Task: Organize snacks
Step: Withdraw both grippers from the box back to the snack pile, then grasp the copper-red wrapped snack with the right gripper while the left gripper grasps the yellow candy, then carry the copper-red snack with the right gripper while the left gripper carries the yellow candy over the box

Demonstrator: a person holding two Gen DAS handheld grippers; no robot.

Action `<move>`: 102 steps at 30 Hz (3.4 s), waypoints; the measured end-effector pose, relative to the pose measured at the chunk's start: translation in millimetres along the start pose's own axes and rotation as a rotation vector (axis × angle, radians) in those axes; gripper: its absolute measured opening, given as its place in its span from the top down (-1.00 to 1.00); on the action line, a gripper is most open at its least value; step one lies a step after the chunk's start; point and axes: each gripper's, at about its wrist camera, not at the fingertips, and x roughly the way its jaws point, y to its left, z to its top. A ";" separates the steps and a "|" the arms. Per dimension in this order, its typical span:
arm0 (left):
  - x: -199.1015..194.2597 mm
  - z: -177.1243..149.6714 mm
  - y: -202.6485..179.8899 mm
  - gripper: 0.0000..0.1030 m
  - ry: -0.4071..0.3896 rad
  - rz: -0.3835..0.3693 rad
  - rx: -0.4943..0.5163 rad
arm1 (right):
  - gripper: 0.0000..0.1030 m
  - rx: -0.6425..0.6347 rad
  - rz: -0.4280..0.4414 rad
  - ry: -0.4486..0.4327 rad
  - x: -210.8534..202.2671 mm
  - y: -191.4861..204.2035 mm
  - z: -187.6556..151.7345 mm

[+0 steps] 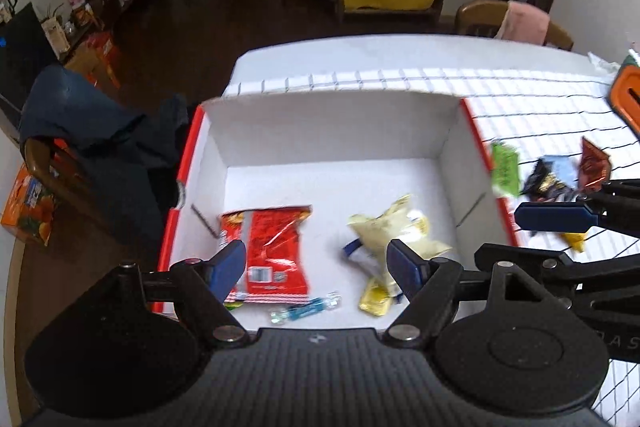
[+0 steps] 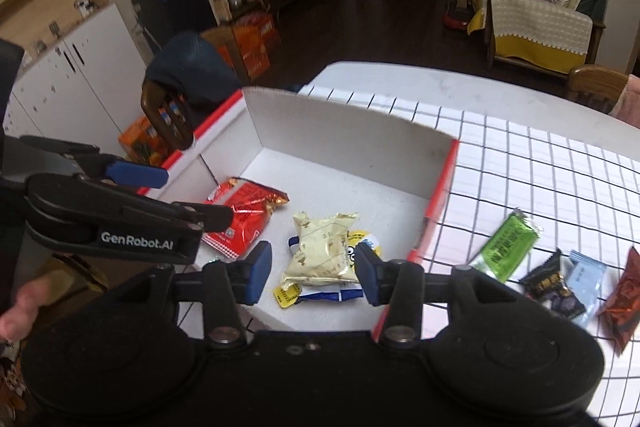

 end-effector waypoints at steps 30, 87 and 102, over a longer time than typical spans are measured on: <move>7.1 -24.6 -192.1 -0.63 -0.056 -0.159 0.098 | -0.96 0.137 -0.163 -0.070 -99.9 -171.5 -92.0; 141.5 -11.5 -327.9 0.24 0.136 -0.196 0.477 | 0.26 0.357 -0.269 0.068 3.4 -313.1 -84.9; 97.8 -33.1 -292.6 0.24 0.126 -0.236 0.323 | 0.27 0.376 -0.232 0.040 -55.1 -278.7 -114.1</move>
